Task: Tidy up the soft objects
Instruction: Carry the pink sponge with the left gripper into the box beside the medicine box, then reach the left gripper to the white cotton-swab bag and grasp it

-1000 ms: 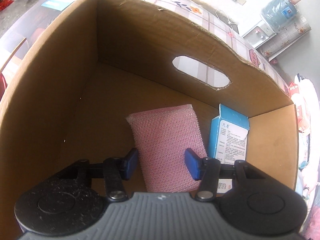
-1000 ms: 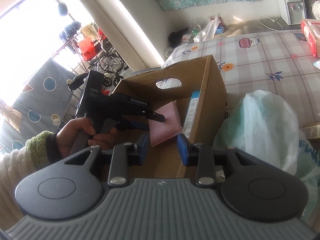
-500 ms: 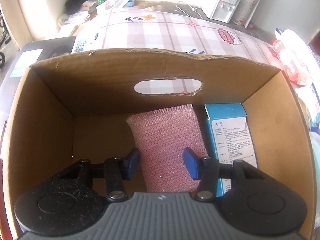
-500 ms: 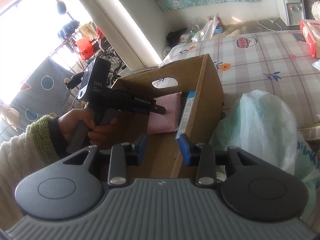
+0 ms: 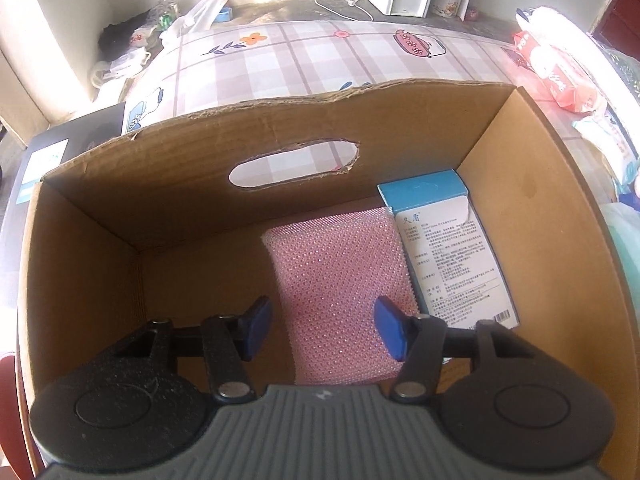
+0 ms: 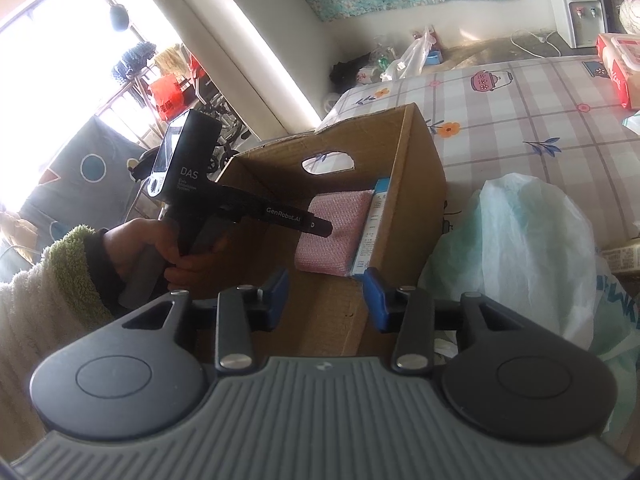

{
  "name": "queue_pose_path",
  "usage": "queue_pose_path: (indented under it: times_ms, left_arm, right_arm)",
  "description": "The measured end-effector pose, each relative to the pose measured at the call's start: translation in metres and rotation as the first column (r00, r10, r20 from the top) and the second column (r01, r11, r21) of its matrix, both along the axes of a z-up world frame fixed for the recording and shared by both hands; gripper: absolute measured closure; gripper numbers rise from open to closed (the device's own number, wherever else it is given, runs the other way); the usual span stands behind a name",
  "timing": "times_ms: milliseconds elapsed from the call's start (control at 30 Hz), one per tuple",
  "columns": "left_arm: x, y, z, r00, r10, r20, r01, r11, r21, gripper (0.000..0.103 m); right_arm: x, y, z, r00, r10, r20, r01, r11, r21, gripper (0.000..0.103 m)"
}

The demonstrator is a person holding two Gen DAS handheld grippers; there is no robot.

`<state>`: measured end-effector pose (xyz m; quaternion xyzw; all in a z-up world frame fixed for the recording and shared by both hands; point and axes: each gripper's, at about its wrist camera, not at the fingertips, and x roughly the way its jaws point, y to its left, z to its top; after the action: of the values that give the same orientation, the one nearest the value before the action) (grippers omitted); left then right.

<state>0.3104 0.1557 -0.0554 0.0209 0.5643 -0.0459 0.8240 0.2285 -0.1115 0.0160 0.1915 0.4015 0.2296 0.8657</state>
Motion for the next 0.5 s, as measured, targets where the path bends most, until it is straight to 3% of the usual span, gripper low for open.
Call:
queue_pose_path:
  times_ms: [33,167,333,500]
  left_arm:
    - [-0.002,0.000,0.002,1.000,0.017,0.002,-0.017,1.000,0.009,0.024]
    - [-0.018,0.001,0.023,0.998,0.036,0.054,-0.036,0.999,-0.006,0.022]
    - [-0.040,-0.005,0.068,0.984,0.082,0.156,-0.071,0.994,-0.080,0.022]
    - [-0.051,-0.032,0.115,0.961,0.091,0.263,-0.046,0.984,-0.170,0.017]
  right_arm:
    - [-0.001,-0.001,0.000,1.000,-0.006,0.002,0.006,1.000,-0.003,0.062]
    - [-0.009,-0.011,0.004,0.999,-0.029,0.031,0.030,0.999,-0.020,0.059]
    - [-0.020,-0.037,0.010,0.993,-0.077,0.085,0.082,0.995,-0.063,0.054]
    - [-0.024,-0.071,0.016,0.981,-0.147,0.130,0.162,0.980,-0.114,0.049]
